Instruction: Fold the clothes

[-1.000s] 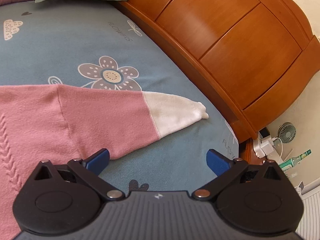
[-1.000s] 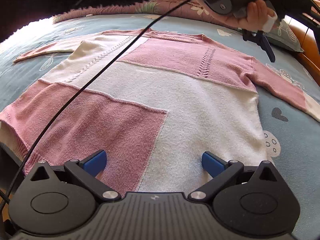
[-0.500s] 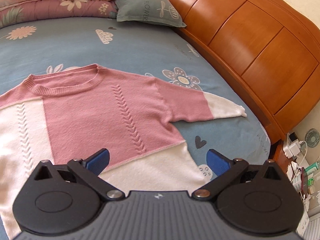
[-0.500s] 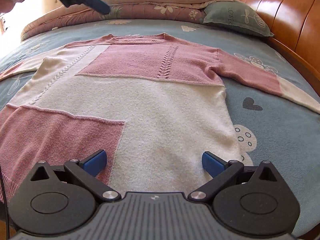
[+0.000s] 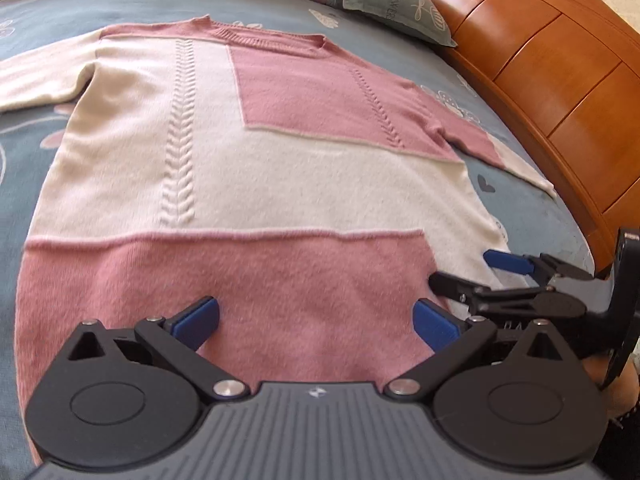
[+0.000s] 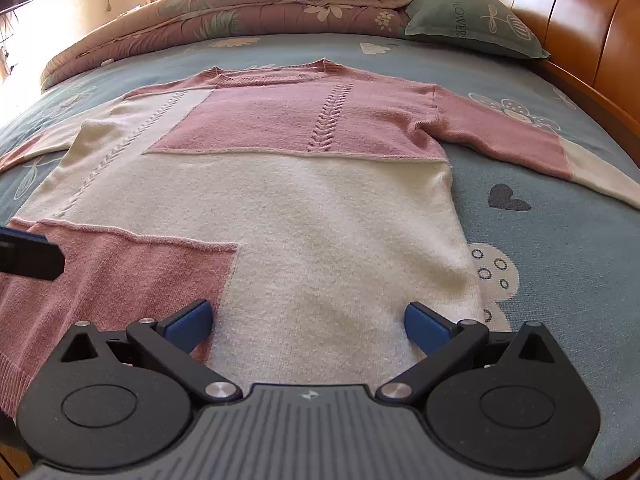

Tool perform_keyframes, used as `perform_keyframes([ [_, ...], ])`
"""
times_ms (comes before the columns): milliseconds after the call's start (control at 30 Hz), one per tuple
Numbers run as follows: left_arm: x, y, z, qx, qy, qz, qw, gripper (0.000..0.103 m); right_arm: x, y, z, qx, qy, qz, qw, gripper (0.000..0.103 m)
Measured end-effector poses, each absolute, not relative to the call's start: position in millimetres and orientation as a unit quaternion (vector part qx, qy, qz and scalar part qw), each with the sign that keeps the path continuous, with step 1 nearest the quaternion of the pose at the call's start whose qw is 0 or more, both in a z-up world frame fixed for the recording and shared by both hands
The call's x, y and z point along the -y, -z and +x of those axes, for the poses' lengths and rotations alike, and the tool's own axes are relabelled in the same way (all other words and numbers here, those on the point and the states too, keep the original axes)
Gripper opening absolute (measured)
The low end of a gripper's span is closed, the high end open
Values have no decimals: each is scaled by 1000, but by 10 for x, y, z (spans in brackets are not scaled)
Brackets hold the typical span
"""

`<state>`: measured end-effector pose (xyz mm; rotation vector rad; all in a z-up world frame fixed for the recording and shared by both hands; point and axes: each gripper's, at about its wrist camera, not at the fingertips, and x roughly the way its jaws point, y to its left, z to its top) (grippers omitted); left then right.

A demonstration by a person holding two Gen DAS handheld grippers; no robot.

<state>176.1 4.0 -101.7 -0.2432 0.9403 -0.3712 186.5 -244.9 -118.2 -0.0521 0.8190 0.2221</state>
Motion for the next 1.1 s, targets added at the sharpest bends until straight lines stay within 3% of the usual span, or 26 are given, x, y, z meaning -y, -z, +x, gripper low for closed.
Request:
perform_keyframes([
  [233,-51,960,1241,-448,183,-90,870,102,2423,1184,1855,-394,-103,-31,913,103],
  [467,-196,836,1601,-415,155,-106,890,102,2412,1184,1845,-392,-101,-33,914,103],
  [800,-517,974,1548,-442,107,-147,878,102,2382,1176,1832,-392,-98,-43,914,103],
  [1100,-541,914,1946,-428,101,-162,883,102,2367,1173,1829,-392,-96,-46,914,103],
])
